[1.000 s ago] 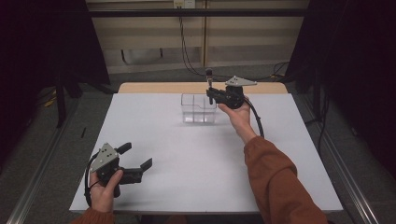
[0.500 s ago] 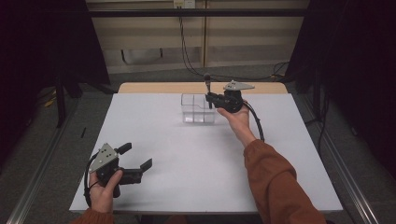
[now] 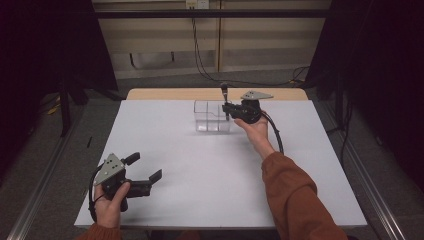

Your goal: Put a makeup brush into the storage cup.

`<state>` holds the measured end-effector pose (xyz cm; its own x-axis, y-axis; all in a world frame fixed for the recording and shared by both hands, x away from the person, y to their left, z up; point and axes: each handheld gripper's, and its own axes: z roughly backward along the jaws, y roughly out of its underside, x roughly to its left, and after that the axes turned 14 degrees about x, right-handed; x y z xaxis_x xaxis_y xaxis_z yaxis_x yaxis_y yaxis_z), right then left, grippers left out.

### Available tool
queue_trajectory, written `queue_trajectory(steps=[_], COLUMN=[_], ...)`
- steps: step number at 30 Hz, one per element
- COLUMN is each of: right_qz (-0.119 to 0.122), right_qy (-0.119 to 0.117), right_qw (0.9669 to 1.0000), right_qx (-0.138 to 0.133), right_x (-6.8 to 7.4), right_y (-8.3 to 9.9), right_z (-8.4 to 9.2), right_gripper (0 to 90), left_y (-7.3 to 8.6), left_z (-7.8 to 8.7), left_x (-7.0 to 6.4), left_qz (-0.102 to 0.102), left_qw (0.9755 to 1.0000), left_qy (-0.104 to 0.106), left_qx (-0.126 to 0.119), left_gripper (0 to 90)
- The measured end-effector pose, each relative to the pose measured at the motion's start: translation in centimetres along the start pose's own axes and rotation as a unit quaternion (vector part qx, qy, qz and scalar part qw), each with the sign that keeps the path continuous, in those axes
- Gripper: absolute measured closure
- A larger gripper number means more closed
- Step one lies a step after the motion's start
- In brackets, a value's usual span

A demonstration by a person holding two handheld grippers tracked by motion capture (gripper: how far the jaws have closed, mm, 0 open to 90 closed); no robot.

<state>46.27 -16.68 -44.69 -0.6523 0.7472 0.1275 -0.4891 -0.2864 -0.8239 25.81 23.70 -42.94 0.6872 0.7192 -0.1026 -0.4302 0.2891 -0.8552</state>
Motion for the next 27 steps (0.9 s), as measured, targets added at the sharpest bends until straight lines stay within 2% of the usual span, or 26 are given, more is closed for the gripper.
queue_trajectory(steps=[20, 27], right_qz=[0.004, 0.003], right_qy=[-0.005, -0.008], right_qw=[0.9999, 1.0000], right_qx=[0.008, 0.005], right_x=[0.08, 0.02], right_y=[0.39, 0.29], right_z=[-0.29, -0.14], right_gripper=[78.9, 73.3], left_y=[0.04, 0.06], left_z=[-0.05, -0.09], left_x=[0.03, 0.01], left_qz=[-0.005, -0.004], left_qw=[1.0000, 1.0000], left_qy=[0.000, 0.001], left_qx=[0.004, 0.004], left_gripper=[2.8, 2.8])
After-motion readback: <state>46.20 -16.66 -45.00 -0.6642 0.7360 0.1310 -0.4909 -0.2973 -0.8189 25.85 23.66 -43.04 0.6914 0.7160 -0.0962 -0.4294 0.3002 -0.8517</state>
